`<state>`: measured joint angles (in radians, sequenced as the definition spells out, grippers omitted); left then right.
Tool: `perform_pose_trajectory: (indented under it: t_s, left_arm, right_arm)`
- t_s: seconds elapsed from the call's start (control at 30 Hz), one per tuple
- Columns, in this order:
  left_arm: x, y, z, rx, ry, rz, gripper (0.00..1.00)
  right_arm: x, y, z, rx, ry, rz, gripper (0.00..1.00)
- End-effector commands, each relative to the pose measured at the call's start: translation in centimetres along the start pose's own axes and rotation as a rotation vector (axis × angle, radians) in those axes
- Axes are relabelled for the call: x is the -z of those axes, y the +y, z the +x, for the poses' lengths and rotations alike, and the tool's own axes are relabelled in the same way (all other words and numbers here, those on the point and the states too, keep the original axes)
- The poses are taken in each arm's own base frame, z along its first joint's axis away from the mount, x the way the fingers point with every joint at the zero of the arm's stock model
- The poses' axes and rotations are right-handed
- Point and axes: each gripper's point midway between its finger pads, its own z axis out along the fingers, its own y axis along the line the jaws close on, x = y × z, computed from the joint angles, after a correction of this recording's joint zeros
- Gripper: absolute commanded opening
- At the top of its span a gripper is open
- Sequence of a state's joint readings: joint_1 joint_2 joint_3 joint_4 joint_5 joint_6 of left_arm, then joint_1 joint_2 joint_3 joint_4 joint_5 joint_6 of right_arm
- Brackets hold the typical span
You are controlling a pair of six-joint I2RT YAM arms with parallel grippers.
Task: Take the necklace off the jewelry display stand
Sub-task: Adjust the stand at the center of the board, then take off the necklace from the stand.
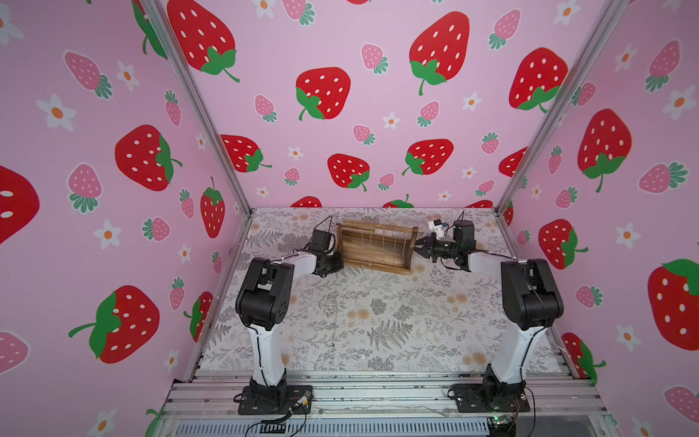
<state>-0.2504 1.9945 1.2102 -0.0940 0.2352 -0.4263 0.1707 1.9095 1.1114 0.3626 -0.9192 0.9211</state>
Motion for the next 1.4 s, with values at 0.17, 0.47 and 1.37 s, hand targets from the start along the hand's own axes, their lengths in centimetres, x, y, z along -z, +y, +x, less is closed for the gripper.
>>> perform_pose_trajectory:
  t_s: [0.17, 0.47, 1.37]
  left_arm:
    - [0.6, 0.1, 0.3, -0.033, -0.008, -0.009, 0.00]
    - [7.4, -5.6, 0.9, -0.097, -0.110, 0.115, 0.06]
    - [16.3, -13.9, -3.8, -0.337, -0.486, 0.154, 0.45]
  right_arm:
    - [1.4, 3.3, 2.0, 0.089, -0.044, -0.036, 0.00]
    - [11.8, 0.5, 2.9, 0.283, -0.450, 0.533, 0.00]
    - [10.0, -6.5, 11.2, 0.333, -0.307, 0.577, 0.06]
